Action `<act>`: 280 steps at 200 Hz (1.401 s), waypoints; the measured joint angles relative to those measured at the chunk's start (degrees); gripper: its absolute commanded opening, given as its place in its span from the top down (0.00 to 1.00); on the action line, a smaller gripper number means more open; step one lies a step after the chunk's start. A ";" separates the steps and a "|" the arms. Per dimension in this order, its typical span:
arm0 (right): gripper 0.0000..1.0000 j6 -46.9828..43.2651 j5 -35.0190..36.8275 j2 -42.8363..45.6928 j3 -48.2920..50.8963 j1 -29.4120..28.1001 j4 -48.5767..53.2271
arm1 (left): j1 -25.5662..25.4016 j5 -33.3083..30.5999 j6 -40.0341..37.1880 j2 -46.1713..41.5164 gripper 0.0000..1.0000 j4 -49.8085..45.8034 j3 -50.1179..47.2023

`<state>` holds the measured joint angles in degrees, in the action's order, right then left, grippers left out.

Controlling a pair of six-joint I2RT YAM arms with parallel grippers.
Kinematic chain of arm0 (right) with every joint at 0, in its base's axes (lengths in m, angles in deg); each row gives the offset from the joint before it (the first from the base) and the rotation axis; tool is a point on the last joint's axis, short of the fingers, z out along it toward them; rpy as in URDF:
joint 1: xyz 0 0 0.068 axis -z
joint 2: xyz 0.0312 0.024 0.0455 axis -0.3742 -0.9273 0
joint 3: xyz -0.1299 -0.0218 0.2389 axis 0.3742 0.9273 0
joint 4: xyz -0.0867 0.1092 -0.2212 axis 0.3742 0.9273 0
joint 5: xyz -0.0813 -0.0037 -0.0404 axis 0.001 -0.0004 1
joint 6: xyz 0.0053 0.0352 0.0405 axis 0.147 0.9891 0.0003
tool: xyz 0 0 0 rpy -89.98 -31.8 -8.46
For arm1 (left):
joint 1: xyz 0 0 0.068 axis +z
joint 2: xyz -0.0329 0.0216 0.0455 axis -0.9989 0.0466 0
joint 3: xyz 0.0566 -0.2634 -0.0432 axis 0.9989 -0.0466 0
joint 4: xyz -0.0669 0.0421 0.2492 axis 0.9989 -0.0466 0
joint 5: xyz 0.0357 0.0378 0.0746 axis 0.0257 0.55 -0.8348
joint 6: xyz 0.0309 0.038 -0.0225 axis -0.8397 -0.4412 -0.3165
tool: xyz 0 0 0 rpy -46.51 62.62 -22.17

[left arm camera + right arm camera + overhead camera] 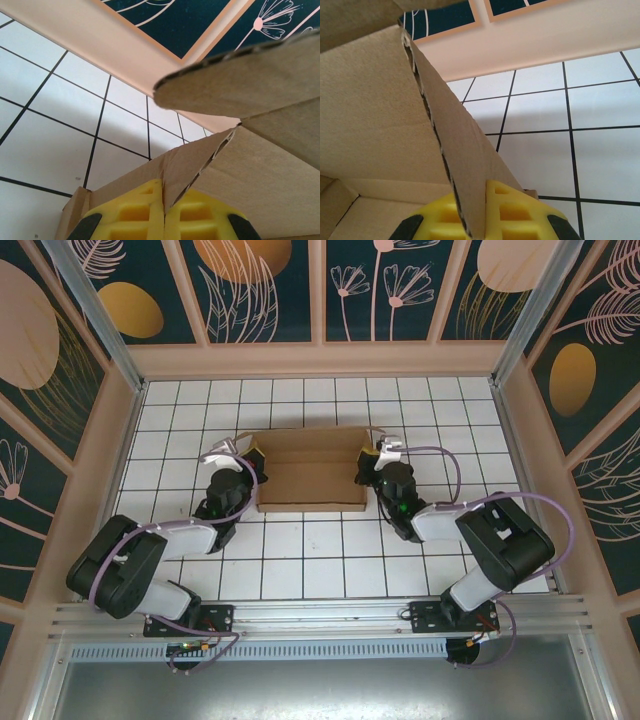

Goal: Fold the paper box

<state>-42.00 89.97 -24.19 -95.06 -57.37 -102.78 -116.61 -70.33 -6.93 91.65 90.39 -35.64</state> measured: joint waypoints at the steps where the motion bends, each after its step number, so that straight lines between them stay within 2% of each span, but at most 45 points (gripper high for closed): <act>1: 1.00 0.04 0.00 0.02 0.02 -0.02 -0.02 | 0.00 0.00 0.07 -0.02 1.00 0.02 -0.07; 98: 1.00 2.67 4.79 -0.11 0.24 -3.82 -0.02 | 0.00 0.00 2.47 -0.02 1.00 5.07 -4.09; 180: 1.00 2.10 6.99 -3.43 8.98 -7.23 -16.13 | -0.22 -0.07 3.13 -0.02 1.00 5.53 -6.49; 244: 1.00 1.53 7.02 -4.39 10.12 -7.85 -19.06 | -0.66 -1.51 4.57 0.83 1.00 6.08 -6.86; 280: 1.00 -1.75 7.45 -4.59 10.10 -7.78 -19.45 | -0.74 -1.07 4.57 0.26 1.00 5.20 -6.69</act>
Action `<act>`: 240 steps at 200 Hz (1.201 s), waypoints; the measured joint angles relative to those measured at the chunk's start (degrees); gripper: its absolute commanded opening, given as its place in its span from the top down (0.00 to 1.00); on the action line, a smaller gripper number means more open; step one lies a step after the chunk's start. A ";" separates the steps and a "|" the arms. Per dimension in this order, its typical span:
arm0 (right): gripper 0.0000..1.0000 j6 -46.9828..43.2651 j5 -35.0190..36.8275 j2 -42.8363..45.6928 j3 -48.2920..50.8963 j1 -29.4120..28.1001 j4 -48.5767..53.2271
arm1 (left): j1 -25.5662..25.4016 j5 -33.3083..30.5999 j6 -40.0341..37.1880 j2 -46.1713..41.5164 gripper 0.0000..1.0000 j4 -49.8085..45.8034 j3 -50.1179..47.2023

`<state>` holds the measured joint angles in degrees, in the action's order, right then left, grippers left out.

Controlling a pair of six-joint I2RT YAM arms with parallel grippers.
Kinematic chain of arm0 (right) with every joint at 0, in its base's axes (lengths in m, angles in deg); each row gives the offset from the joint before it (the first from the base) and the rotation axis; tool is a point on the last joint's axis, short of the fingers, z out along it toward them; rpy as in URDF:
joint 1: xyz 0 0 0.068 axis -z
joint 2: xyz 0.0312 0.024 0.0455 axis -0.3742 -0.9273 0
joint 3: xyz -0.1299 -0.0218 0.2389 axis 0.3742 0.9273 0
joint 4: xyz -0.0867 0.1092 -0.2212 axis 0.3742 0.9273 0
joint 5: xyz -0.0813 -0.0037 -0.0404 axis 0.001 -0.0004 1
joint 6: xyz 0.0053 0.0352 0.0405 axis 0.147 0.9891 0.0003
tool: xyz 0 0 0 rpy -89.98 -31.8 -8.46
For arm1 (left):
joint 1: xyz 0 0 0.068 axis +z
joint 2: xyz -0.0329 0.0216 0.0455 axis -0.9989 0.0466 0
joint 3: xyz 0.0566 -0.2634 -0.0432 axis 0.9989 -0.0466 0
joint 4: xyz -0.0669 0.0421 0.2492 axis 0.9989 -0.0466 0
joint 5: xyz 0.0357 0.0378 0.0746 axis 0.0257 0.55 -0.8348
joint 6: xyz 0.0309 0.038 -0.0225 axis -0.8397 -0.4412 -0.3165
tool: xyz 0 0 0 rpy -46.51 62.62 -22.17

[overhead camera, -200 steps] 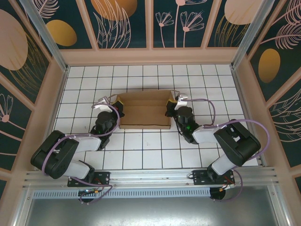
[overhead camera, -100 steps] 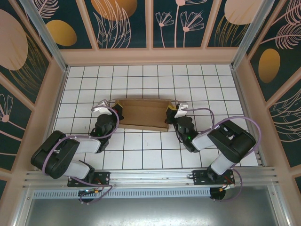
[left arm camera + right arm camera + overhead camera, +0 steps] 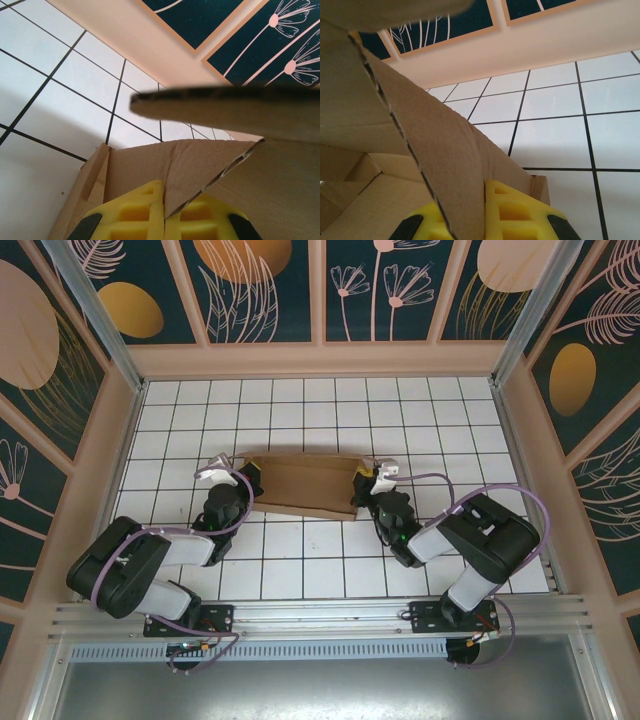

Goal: Fold the paper box

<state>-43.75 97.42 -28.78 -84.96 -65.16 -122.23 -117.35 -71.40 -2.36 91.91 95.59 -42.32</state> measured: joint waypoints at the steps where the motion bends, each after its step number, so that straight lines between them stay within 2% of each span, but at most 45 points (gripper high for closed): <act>1: 1.00 -0.13 0.00 -0.02 0.00 0.02 0.00 | 0.00 0.02 0.00 0.00 1.00 0.00 0.02; 36: 1.00 -2.36 -1.79 -0.85 -1.51 2.32 0.37 | 0.00 1.01 0.02 -0.02 1.00 -0.13 0.13; 68: 1.00 -3.56 -2.97 -1.09 -5.51 4.55 4.90 | 0.00 2.40 0.22 0.00 1.00 0.39 0.13; 134: 1.00 -1.46 -3.45 -4.22 -13.46 6.36 10.05 | 0.11 2.54 1.75 3.15 1.00 3.39 0.79; 160: 1.00 -0.46 -3.45 -6.56 -12.76 6.45 7.82 | 0.11 2.56 1.75 3.17 1.00 3.45 0.79; 203: 1.00 -0.37 -4.46 -7.72 -6.69 6.27 -1.66 | 0.09 2.56 1.70 3.15 1.00 3.32 0.13; 240: 0.89 -0.63 -5.68 -7.69 -2.38 5.68 -6.95 | 0.00 2.54 1.49 3.69 1.00 4.37 -0.74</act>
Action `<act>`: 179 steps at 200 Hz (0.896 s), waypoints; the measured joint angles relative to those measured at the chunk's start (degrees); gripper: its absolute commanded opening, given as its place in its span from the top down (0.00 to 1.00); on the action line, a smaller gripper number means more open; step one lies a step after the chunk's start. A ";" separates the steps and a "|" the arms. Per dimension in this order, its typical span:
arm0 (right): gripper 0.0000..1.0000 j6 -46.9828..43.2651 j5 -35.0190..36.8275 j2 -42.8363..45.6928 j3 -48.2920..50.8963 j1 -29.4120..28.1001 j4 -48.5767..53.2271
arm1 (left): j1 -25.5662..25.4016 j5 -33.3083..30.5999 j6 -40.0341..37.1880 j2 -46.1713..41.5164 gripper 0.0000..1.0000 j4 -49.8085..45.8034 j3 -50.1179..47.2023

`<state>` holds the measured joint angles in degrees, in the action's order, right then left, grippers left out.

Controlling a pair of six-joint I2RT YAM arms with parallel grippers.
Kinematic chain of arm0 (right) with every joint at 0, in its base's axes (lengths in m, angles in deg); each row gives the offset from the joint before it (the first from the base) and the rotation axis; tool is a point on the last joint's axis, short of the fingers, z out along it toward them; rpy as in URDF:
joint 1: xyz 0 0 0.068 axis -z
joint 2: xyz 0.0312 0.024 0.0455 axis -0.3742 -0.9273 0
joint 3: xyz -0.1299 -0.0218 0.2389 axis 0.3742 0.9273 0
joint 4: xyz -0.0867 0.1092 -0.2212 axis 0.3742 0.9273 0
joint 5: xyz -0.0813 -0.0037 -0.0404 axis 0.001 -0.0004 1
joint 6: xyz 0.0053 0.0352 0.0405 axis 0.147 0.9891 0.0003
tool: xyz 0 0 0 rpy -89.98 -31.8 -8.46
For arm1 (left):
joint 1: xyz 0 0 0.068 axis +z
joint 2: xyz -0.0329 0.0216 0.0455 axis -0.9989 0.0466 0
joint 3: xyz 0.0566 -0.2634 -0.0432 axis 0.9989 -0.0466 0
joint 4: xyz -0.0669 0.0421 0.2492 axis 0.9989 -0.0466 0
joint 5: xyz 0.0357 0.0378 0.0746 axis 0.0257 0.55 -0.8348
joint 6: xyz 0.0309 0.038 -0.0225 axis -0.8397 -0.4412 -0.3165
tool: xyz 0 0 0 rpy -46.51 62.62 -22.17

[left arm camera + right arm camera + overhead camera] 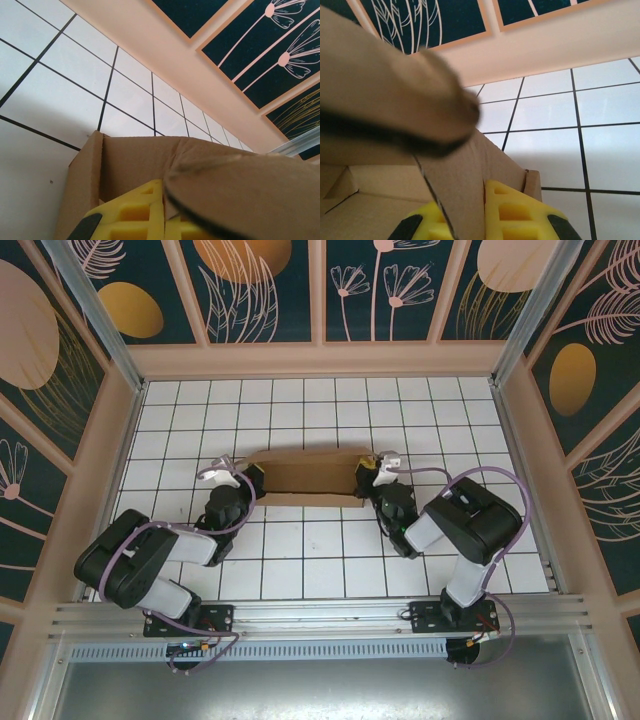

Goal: Fold the paper box

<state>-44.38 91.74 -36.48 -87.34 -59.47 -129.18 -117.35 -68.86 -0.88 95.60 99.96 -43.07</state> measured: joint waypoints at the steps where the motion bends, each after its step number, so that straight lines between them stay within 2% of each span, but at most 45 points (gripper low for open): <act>1: 0.89 0.02 -0.02 0.00 0.07 -0.02 -0.04 | 0.00 -0.02 -0.04 0.07 1.00 0.04 0.00; 13: 0.82 -0.24 -0.50 0.07 0.90 -0.11 0.17 | 0.00 -0.15 -0.44 0.52 1.00 0.48 -0.13; 42: 0.57 -0.24 -2.05 0.72 3.43 -0.31 3.28 | -0.55 -0.83 -1.62 2.40 1.00 1.51 -0.79; 73: 0.44 -0.17 -3.58 5.73 6.88 -0.79 6.54 | -0.70 -1.73 -1.95 3.91 1.00 2.16 -1.57; 100: 0.42 1.20 -3.61 12.92 11.13 -1.14 8.83 | -0.70 -1.97 -1.95 5.11 1.00 2.38 -1.70; 122: 0.44 2.67 -3.61 19.28 14.08 -1.29 12.04 | -0.72 -1.97 -1.92 5.60 1.00 2.40 -1.68; 156: 0.53 7.19 -1.84 31.80 15.85 -1.29 22.60 | -0.74 -1.92 -1.92 5.75 0.99 1.84 -1.01; 179: 0.57 9.99 1.36 42.38 14.71 -1.29 34.67 | -0.74 -1.70 -1.95 5.75 0.95 0.87 -0.11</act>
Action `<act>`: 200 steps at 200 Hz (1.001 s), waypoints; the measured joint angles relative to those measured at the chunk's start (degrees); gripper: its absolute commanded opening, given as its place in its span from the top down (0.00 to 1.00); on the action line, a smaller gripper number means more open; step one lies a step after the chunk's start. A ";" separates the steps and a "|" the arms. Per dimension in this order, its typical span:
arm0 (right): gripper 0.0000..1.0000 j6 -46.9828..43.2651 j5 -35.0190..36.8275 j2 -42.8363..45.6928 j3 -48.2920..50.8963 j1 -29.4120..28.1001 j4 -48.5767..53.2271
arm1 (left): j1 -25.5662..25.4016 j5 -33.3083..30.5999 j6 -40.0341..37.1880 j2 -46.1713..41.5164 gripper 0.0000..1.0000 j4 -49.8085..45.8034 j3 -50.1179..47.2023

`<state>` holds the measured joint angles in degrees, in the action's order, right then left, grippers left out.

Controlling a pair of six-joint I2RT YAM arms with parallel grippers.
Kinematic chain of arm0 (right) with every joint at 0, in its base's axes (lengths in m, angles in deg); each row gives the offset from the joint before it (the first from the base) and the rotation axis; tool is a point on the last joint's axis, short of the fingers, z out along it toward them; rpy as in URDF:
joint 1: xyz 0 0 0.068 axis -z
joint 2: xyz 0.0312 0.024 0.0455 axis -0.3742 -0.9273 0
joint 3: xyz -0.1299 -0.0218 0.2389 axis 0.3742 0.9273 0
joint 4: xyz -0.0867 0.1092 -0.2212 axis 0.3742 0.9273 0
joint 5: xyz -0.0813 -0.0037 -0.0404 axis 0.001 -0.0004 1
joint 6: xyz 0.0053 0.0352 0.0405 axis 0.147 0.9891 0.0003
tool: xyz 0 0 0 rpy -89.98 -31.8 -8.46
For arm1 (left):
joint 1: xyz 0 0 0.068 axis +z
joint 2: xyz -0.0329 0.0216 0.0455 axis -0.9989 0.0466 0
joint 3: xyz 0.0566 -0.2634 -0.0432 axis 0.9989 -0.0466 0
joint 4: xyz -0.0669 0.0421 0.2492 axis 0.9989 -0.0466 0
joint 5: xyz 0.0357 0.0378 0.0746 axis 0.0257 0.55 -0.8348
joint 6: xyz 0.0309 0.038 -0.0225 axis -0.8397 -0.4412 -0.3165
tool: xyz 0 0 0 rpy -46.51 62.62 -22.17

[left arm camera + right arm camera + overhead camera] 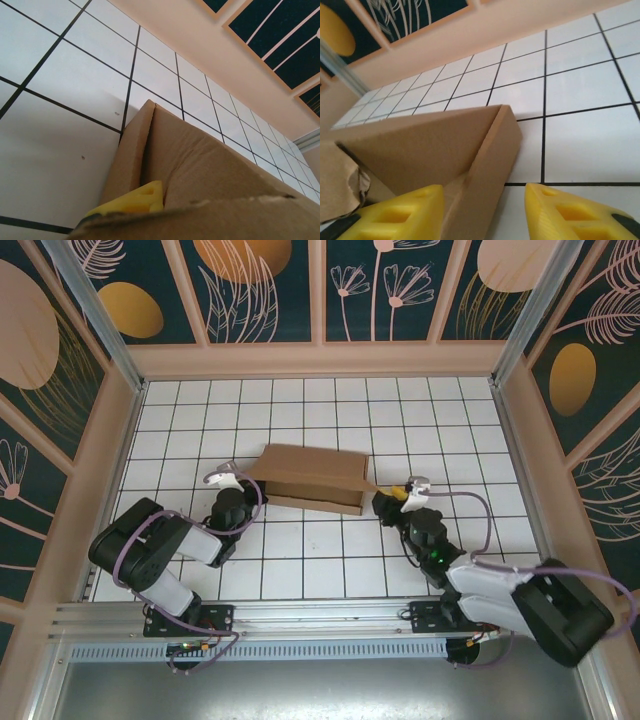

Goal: Fold the paper box

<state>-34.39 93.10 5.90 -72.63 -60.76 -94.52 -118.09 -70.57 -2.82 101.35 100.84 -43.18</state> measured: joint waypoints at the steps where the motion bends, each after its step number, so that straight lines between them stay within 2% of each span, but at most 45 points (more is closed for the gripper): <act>1: 0.57 0.13 0.11 0.26 -0.11 0.00 0.44 | 0.00 0.02 0.00 0.00 0.95 -0.02 0.04; 23: 0.63 1.51 3.74 5.38 -4.00 0.37 11.47 | 0.00 0.48 -0.02 -0.02 0.92 -0.63 0.44; 53: 0.67 1.53 6.86 8.24 -5.46 0.72 17.92 | 0.00 1.38 -0.22 -0.04 0.85 -2.19 0.42; 83: 0.62 1.22 6.03 7.19 -8.24 2.91 23.78 | -0.13 2.19 -0.59 -0.92 0.64 -5.60 0.42; 106: 0.58 1.55 2.08 4.04 -13.64 6.08 26.95 | -0.17 2.75 -0.11 -3.39 0.55 -9.16 0.42; 155: 0.53 2.14 -3.41 -3.82 -27.04 6.88 31.58 | -0.22 2.54 2.89 -12.37 0.51 -22.29 -1.55; 200: 0.49 2.14 -5.31 -5.79 -28.68 6.88 32.39 | -0.35 0.13 5.25 -22.29 0.52 -38.53 -2.67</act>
<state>-32.25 87.79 0.11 -101.31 -53.88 -62.13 -118.44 -70.44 2.42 79.06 62.30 -45.84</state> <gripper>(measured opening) 0.503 0.490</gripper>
